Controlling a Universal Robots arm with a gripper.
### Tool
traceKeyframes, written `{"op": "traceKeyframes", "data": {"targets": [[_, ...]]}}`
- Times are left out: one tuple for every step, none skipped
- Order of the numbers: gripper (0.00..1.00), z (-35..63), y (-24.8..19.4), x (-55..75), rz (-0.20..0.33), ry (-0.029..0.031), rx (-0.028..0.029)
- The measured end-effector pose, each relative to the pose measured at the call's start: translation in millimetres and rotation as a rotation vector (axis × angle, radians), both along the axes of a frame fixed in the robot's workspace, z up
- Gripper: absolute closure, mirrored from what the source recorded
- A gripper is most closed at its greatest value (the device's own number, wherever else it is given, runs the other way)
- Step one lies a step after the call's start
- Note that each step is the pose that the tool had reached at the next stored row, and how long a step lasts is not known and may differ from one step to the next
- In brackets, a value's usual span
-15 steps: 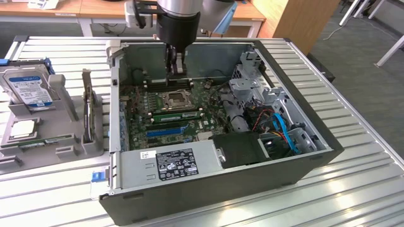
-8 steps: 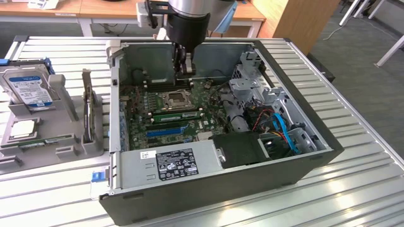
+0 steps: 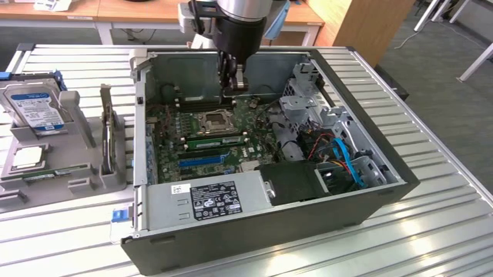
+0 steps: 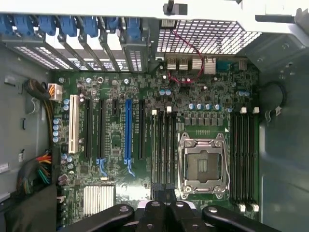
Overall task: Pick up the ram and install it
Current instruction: 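Press down the ram until it locks into place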
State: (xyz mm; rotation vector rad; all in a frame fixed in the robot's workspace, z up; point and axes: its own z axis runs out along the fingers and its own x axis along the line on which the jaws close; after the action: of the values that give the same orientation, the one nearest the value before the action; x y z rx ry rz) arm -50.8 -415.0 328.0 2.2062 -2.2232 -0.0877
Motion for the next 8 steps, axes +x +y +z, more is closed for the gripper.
{"op": "traceKeyframes", "data": {"targets": [[0.90, 0.0, 0.0, 1.2, 0.000, 0.0006, 0.0000], [0.90, 0.0, 0.0, 1.5, 0.000, 0.0007, -0.0001], [0.90, 0.0, 0.0, 1.5, 0.000, 0.0007, 0.0000], [0.90, 0.0, 0.0, 1.6, 0.000, 0.0007, 0.0001], [0.90, 0.0, 0.0, 1.8, 0.000, 0.0007, 0.0000], [0.90, 0.0, 0.0, 1.8, 0.000, 0.0007, 0.0000], [0.90, 0.0, 0.0, 1.8, 0.000, 0.0007, 0.0001], [0.90, 0.0, 0.0, 1.8, 0.000, 0.0007, 0.0001]]}}
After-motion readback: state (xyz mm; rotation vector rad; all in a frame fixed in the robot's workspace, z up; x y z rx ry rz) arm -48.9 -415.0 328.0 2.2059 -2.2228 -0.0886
